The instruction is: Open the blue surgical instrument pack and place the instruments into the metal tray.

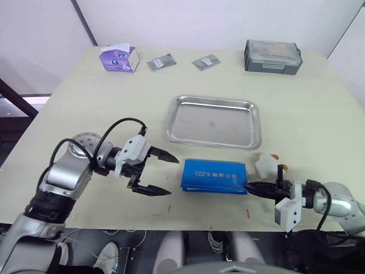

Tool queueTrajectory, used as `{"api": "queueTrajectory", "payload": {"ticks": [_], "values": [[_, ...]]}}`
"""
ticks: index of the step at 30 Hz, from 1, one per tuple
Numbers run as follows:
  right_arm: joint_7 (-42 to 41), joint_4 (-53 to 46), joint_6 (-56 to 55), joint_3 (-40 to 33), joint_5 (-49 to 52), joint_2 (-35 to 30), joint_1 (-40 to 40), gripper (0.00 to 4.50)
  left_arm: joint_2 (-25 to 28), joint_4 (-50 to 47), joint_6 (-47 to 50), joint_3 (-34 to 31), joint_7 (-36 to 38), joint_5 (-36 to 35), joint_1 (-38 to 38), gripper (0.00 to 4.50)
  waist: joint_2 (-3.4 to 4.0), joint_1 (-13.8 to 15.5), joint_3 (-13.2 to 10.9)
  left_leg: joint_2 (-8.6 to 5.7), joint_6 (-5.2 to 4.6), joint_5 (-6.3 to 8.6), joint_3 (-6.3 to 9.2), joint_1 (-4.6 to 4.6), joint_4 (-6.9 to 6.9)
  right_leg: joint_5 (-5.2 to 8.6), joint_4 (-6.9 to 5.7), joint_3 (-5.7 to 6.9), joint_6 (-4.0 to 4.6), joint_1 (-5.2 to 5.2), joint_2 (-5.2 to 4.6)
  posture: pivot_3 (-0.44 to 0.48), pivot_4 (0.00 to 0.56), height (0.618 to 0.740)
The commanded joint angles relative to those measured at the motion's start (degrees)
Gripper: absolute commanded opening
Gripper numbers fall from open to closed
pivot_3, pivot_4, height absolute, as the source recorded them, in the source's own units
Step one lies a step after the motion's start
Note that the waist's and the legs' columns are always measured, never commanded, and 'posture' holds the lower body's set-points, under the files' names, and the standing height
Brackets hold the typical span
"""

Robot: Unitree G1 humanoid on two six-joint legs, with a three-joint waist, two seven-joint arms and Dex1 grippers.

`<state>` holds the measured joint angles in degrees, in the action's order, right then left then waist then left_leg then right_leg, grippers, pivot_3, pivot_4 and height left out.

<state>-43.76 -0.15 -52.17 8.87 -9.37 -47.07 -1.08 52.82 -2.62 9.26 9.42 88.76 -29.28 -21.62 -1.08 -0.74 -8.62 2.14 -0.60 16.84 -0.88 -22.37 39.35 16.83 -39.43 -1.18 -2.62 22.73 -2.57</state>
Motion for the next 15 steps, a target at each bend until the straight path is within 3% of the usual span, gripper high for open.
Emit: {"api": "queueTrajectory", "payload": {"ticks": [1, 7, 10, 15], "values": [[-3.9, -4.5, 6.6, 0.7, 12.5, -3.2, 0.2, 0.08, 0.0, -0.2, -0.3, -2.4, 2.1, -0.8, -0.3, 4.50, 0.00, 0.0, 0.0, 0.00, 0.00, 0.00, 0.00, 0.00, 0.00, 0.00, 0.00, 0.00, 0.00, 0.00, 0.00, 0.000, 0.150, 0.740], [-9.6, -11.8, 32.6, -1.8, 37.7, -6.5, 1.6, 0.08, -0.3, -0.2, 2.1, -4.7, 0.9, -2.4, 0.0, 4.50, 0.00, 0.0, 0.0, 0.06, -0.01, 0.00, 0.04, -0.01, 0.00, 0.00, 0.00, 0.03, 0.00, -0.01, -0.02, 0.000, 0.150, 0.740], [-11.4, -12.3, 43.1, -3.0, 43.4, -6.6, 1.3, 0.08, -0.8, -0.3, 2.7, -5.2, 0.5, -2.4, -0.2, 4.50, 0.00, 0.1, 0.0, 0.06, -0.01, 0.00, 0.06, -0.02, 0.00, 0.00, 0.00, 0.05, 0.00, -0.01, -0.02, 0.000, 0.150, 0.740], [-12.0, -8.3, 53.1, -3.3, 43.3, -5.0, -2.1, 0.08, -1.9, 0.6, 3.3, -5.9, -0.4, -2.3, -0.5, 4.50, 0.00, 0.1, 0.0, 0.01, -0.01, 0.00, 0.06, -0.03, 0.01, 0.00, 0.01, 0.06, 0.00, -0.01, -0.02, 0.000, 0.150, 0.740]]}}
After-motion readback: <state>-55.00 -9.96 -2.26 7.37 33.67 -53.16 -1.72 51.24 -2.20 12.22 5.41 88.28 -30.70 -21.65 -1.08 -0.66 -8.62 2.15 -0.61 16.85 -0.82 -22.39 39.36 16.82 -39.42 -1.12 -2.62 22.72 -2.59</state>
